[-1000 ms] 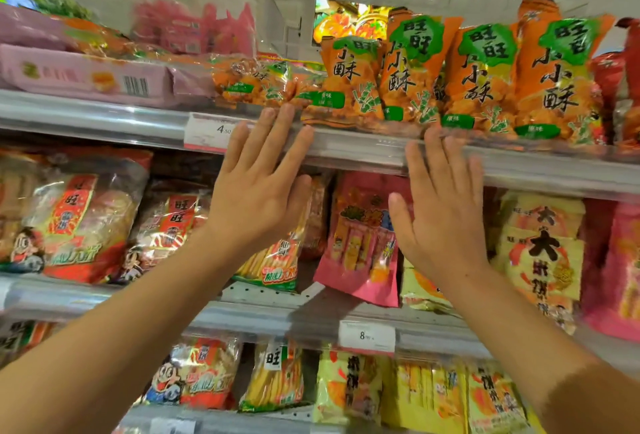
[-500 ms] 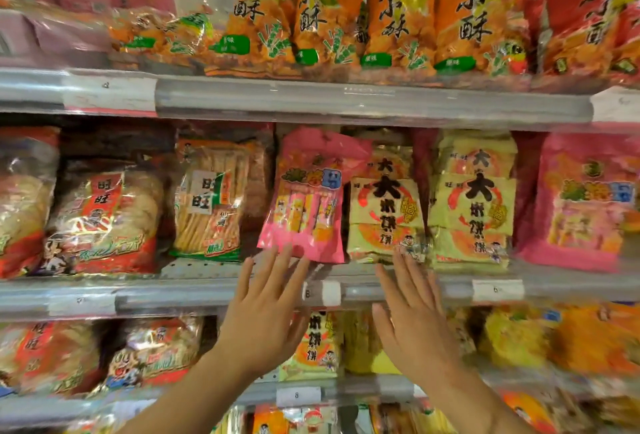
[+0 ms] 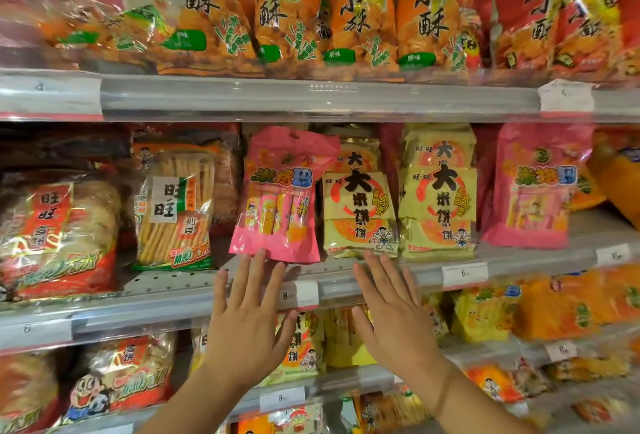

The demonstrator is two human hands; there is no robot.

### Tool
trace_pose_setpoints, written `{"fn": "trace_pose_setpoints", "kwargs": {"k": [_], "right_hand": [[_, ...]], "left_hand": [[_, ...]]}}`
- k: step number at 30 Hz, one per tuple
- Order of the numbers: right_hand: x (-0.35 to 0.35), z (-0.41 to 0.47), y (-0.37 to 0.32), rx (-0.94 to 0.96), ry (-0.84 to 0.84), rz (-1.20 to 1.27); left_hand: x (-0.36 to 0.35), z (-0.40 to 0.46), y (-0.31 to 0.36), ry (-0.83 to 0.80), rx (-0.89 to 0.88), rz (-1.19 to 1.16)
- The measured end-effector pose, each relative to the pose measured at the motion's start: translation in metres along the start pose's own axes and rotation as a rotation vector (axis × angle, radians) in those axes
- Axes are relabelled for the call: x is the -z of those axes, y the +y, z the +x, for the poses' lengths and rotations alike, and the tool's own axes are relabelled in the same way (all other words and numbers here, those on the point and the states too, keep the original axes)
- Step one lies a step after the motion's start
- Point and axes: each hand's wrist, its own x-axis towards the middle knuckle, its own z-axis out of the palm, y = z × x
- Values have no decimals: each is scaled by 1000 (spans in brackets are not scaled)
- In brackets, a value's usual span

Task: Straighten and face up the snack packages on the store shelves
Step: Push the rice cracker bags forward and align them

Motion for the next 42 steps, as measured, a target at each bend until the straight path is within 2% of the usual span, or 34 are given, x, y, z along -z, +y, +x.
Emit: {"fn": "trace_pose_setpoints", "kwargs": {"k": [3, 7, 10, 15, 17, 19, 21, 23, 26, 28, 31, 34, 37, 42], "right_hand": [[1, -1, 1, 5, -14, -3], [3, -2, 3, 3, -14, 11], [6, -2, 6, 16, -21, 29], [17, -1, 28, 70, -66, 248], [29, 2, 52, 48, 10, 374], [41, 7, 86, -34, 166, 456], [49, 16, 123, -170, 305, 490], [52, 30, 153, -321, 338, 495], [53, 55, 182, -514, 191, 634], [52, 69, 189, -569, 149, 764], [48, 77, 193, -561, 92, 637], [45, 84, 195, -535, -16, 618], [47, 87, 199, -506, -76, 716], [49, 87, 199, -509, 18, 775]], "left_hand": [[6, 4, 9, 26, 31, -112], [12, 19, 19, 76, -24, -201], [15, 39, 22, 92, -12, -186], [15, 76, 18, 5, 226, -134], [15, 82, 22, -21, 254, -81], [14, 82, 29, 1, 258, -38], [12, 83, 35, 29, 273, -22], [11, 84, 40, 37, 302, -14], [10, 86, 47, 68, 336, -13], [13, 88, 49, 104, 371, -70], [19, 96, 37, 134, 516, -175], [27, 109, 17, 7, 698, -333], [23, 113, 9, -8, 669, -461], [19, 110, 3, 220, 624, -665]]}}
